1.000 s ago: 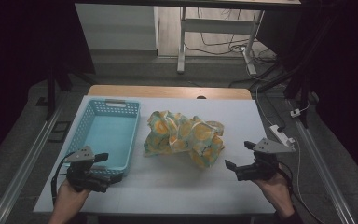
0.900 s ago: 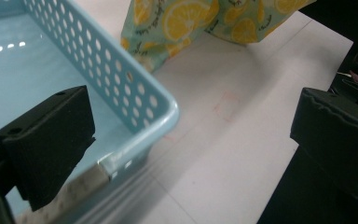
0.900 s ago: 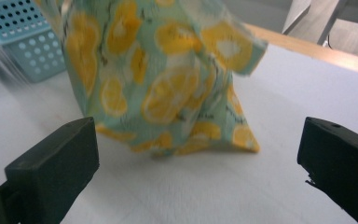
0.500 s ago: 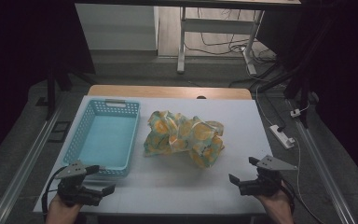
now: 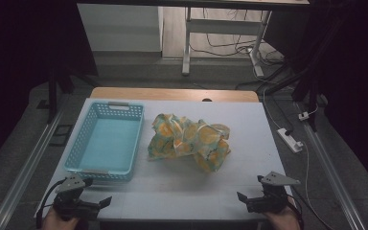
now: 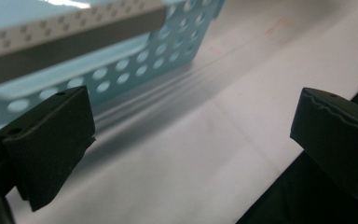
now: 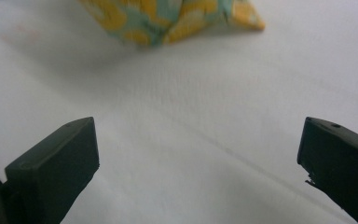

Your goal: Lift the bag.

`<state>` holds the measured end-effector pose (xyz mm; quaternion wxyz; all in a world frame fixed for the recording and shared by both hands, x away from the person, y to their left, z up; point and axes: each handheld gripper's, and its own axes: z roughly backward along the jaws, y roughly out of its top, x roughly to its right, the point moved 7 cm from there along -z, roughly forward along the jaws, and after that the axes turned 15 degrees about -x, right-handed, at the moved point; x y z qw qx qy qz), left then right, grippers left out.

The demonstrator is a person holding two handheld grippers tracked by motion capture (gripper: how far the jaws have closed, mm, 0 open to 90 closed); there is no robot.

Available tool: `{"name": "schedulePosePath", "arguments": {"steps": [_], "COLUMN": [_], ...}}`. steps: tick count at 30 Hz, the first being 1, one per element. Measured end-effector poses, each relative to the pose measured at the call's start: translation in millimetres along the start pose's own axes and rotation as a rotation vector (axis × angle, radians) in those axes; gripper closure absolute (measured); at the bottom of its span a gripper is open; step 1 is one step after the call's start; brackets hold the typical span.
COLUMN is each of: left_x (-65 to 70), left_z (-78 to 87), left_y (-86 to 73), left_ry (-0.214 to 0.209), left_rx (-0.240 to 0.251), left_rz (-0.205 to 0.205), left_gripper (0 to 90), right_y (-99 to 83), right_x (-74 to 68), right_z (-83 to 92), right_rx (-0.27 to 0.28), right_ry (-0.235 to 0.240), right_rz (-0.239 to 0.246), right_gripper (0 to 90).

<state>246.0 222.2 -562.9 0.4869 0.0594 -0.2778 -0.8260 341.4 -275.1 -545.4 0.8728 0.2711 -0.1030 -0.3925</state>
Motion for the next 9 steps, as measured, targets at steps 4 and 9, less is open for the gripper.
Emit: {"name": "schedulePosePath", "arguments": {"steps": [4, 9], "left_x": [-2.4, -3.3], "left_z": [-4.1, -6.7], "left_y": [-3.0, -2.2], "left_ry": [0.007, -0.009], "left_rx": [-0.037, -0.056], "left_rz": [0.010, 0.020], "left_gripper": [0.0, 0.0], "right_y": [-2.6, -4.0], "right_x": [0.6, 1.8], "right_z": [-2.5, -6.4], "right_rx": [-0.025, -0.063], "right_ry": [-0.006, -0.002], "right_rz": [-0.003, -0.009], "right_gripper": [0.0, 0.0]}}
